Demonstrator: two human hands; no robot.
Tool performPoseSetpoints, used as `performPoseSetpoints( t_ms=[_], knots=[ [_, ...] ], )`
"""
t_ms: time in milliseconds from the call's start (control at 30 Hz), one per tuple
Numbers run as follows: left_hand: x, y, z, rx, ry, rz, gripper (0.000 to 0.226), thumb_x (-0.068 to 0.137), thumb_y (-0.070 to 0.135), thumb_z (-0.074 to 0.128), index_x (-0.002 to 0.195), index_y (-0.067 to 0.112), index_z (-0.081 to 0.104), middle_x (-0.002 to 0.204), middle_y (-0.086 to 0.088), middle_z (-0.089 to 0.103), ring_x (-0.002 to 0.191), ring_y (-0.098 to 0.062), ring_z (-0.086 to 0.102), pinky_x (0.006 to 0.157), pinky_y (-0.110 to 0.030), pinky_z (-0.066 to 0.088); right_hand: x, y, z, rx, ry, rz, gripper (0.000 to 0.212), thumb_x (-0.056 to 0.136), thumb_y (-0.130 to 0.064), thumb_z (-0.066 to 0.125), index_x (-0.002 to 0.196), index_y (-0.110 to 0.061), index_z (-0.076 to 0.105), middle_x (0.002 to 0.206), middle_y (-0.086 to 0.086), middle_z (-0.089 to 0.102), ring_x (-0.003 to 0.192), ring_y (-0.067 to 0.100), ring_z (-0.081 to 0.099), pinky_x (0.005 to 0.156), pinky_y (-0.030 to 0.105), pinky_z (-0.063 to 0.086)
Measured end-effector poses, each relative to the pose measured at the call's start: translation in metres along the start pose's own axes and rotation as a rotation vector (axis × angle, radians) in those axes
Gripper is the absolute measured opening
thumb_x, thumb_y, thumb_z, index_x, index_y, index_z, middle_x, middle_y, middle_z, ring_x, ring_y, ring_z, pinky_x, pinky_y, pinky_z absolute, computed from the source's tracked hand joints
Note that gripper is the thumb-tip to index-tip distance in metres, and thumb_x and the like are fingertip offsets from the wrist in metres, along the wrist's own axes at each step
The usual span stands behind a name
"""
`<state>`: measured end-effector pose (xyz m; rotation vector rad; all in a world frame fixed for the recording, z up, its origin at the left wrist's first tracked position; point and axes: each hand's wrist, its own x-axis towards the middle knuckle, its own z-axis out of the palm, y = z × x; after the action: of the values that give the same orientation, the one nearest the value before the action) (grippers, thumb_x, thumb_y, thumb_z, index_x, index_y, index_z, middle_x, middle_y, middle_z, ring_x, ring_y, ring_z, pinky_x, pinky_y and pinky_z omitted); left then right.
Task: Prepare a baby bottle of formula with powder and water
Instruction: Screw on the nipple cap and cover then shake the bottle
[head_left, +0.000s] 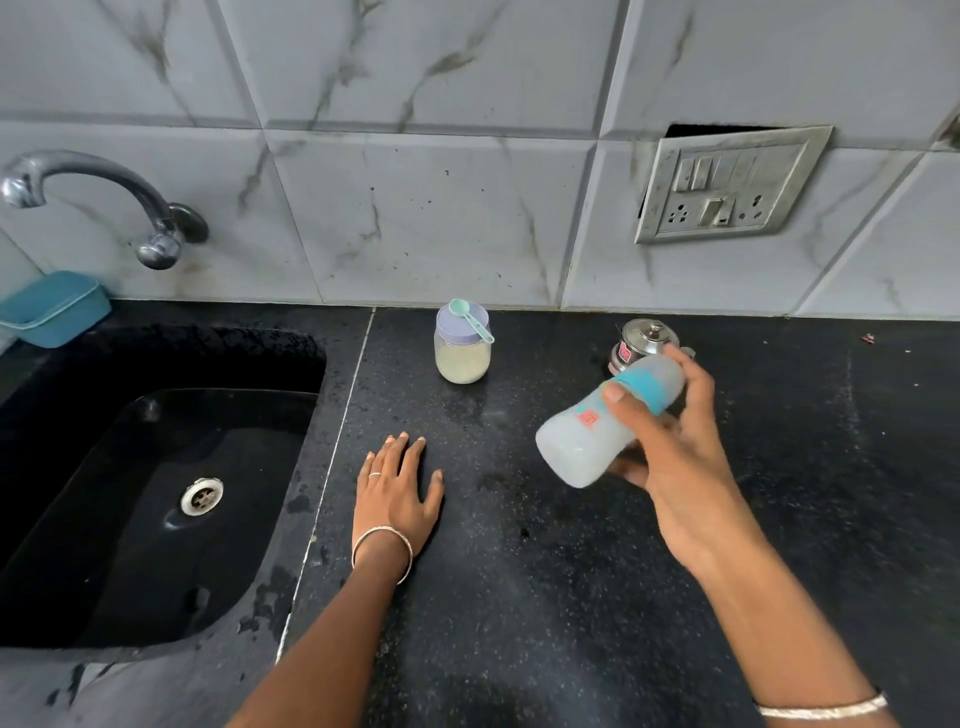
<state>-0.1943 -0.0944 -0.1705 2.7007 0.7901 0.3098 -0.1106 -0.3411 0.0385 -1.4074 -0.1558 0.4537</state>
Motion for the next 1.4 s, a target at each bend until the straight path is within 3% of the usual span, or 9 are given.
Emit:
performPoseSetpoints(
  t_ms=[167, 333, 467, 633, 800, 933, 1100, 1267, 1400],
  knots=[
    [0.0, 0.0, 0.0, 0.003, 0.006, -0.004, 0.065, 0.094, 0.057, 0.03, 0.146, 0.021, 0.048, 0.156, -0.005, 0.043, 0.149, -0.024, 0.031, 0.125, -0.041, 0.018, -0.008, -0.005, 0.004, -0.281, -0.315, 0.159, 0.083, 0.057, -0.037, 0.09, 0.13, -0.057, 0.057, 0.114, 0.013, 0.071, 0.097, 0.026, 0.076, 0.077, 0.049, 0.065],
    [0.0, 0.0, 0.0, -0.004, 0.004, -0.002, 0.06, 0.096, 0.053, 0.037, 0.146, 0.02, 0.048, 0.156, -0.006, 0.043, 0.149, -0.025, 0.032, 0.125, -0.042, 0.019, 0.002, 0.002, 0.004, 0.008, -0.007, 0.003, 0.073, 0.076, -0.028, 0.082, 0.136, -0.051, 0.048, 0.128, 0.008, 0.06, 0.104, 0.019, 0.07, 0.073, 0.037, 0.063],
    [0.0, 0.0, 0.0, 0.008, -0.004, -0.003, 0.062, 0.096, 0.055, 0.034, 0.147, 0.021, 0.046, 0.157, -0.005, 0.041, 0.15, -0.024, 0.03, 0.125, -0.042, 0.017, -0.006, -0.003, 0.002, -0.26, -0.306, 0.147, 0.083, 0.06, -0.033, 0.089, 0.131, -0.058, 0.055, 0.122, 0.014, 0.068, 0.103, 0.029, 0.075, 0.072, 0.042, 0.063],
    [0.0, 0.0, 0.0, -0.002, 0.001, 0.006, 0.059, 0.098, 0.052, 0.037, 0.147, 0.02, 0.047, 0.157, -0.005, 0.041, 0.15, -0.024, 0.03, 0.125, -0.041, 0.016, 0.004, 0.002, 0.002, 0.114, 0.073, -0.028, 0.072, 0.083, -0.019, 0.079, 0.142, -0.043, 0.044, 0.125, 0.0, 0.063, 0.108, 0.018, 0.07, 0.071, 0.034, 0.063],
    [0.0, 0.0, 0.001, -0.005, 0.021, 0.002, 0.068, 0.093, 0.058, 0.026, 0.144, 0.02, 0.051, 0.154, -0.006, 0.046, 0.148, -0.025, 0.034, 0.124, -0.043, 0.021, -0.005, 0.002, 0.003, -0.199, -0.229, 0.158, 0.083, 0.062, -0.032, 0.089, 0.135, -0.051, 0.054, 0.117, 0.014, 0.072, 0.1, 0.025, 0.077, 0.072, 0.045, 0.065],
    [0.0, -0.001, 0.002, -0.009, 0.012, -0.001, 0.061, 0.097, 0.054, 0.035, 0.145, 0.02, 0.049, 0.155, -0.005, 0.044, 0.148, -0.024, 0.033, 0.124, -0.043, 0.02, 0.003, 0.002, 0.004, 0.052, 0.046, 0.015, 0.066, 0.084, -0.023, 0.079, 0.138, -0.042, 0.048, 0.121, 0.001, 0.064, 0.103, 0.018, 0.071, 0.066, 0.031, 0.062],
    [0.0, 0.0, 0.0, -0.003, 0.005, -0.005, 0.065, 0.095, 0.057, 0.03, 0.146, 0.02, 0.049, 0.155, -0.005, 0.044, 0.149, -0.024, 0.032, 0.125, -0.043, 0.019, -0.007, 0.003, 0.002, -0.193, -0.222, 0.164, 0.078, 0.065, -0.032, 0.088, 0.133, -0.052, 0.054, 0.12, 0.015, 0.069, 0.1, 0.025, 0.076, 0.067, 0.037, 0.062],
    [0.0, 0.0, 0.001, 0.013, 0.011, 0.0, 0.067, 0.095, 0.056, 0.028, 0.149, 0.021, 0.044, 0.155, -0.005, 0.044, 0.149, -0.024, 0.032, 0.124, -0.043, 0.021, -0.001, 0.002, 0.001, 0.019, 0.038, 0.013, 0.071, 0.08, -0.028, 0.08, 0.139, -0.047, 0.045, 0.127, 0.006, 0.062, 0.104, 0.018, 0.071, 0.071, 0.034, 0.063],
    [0.0, -0.001, 0.002, 0.025, 0.002, -0.002, 0.072, 0.093, 0.059, 0.022, 0.15, 0.021, 0.043, 0.156, -0.005, 0.043, 0.149, -0.023, 0.032, 0.125, -0.042, 0.02, -0.011, 0.0, 0.007, -0.25, -0.268, 0.148, 0.08, 0.065, -0.033, 0.088, 0.133, -0.055, 0.052, 0.121, 0.015, 0.067, 0.101, 0.027, 0.076, 0.071, 0.041, 0.063]
  ],
)
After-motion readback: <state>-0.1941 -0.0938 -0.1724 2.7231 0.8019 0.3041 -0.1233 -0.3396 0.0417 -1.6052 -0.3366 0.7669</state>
